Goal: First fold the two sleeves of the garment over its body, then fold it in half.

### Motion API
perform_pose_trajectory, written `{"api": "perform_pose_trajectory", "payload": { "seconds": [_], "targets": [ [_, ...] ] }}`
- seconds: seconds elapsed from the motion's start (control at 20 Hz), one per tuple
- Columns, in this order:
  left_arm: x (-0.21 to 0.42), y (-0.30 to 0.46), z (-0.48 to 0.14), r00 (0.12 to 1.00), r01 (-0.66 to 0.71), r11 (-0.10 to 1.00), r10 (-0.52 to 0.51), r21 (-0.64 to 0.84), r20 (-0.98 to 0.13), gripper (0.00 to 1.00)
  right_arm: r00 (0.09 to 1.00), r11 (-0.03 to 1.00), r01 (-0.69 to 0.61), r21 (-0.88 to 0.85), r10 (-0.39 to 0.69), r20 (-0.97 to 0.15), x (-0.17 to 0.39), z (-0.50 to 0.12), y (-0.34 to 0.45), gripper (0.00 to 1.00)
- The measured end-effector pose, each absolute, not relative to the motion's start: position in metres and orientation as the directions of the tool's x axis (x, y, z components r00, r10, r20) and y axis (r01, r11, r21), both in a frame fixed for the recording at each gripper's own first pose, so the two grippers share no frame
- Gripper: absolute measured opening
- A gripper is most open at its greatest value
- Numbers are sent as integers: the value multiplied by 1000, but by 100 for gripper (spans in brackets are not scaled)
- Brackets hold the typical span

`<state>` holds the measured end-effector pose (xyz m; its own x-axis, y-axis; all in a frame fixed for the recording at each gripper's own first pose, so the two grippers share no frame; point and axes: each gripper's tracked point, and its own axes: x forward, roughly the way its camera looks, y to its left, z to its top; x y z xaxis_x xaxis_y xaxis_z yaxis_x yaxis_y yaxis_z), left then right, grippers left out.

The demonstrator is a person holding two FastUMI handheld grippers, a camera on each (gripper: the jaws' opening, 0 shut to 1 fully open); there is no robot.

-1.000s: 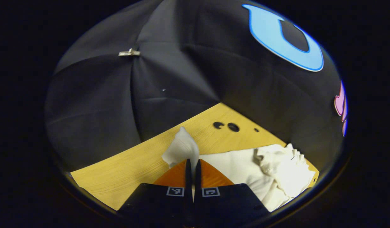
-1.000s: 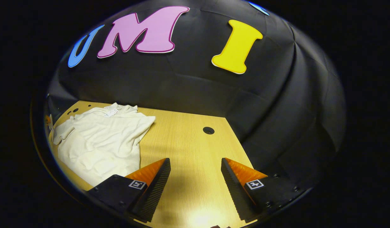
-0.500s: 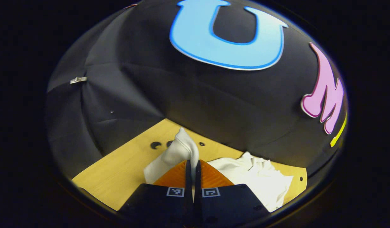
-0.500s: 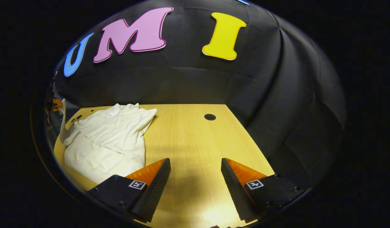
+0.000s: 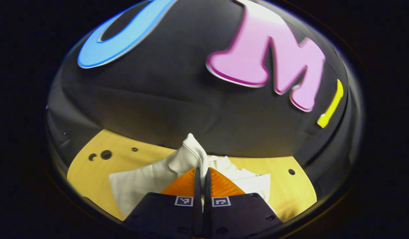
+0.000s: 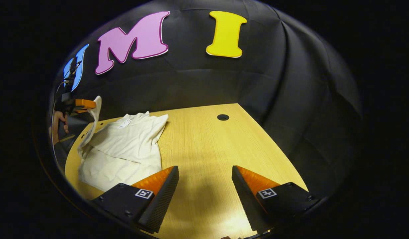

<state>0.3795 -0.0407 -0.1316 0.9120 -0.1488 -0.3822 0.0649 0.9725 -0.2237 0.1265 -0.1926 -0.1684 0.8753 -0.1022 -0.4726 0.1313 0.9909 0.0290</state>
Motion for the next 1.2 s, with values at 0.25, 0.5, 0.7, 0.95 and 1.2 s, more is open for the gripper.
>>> {"api": "perform_pose_trajectory", "payload": {
  "seconds": [0.25,0.5,0.7,0.95,1.2],
  "targets": [
    [389,-126,-147,878,179,957,-259,-227,-402,6,863,980,186,65,-132,-487,111,-172,-205,98],
    [394,-167,-170,852,192,944,-296,-269,-432,6,855,969,231,90,-158,-494,99,-176,-218,99],
    [394,-173,-182,845,173,950,-278,-259,-456,14,850,967,233,101,-152,-504,95,-180,-216,99],
    [376,-177,-157,853,235,932,-333,-276,-401,79,862,975,189,121,-105,-497,102,-176,-194,99],
    [332,-119,-153,882,179,971,-230,-159,-411,97,870,982,127,143,-41,-491,109,-175,-162,99]
  ]
}}
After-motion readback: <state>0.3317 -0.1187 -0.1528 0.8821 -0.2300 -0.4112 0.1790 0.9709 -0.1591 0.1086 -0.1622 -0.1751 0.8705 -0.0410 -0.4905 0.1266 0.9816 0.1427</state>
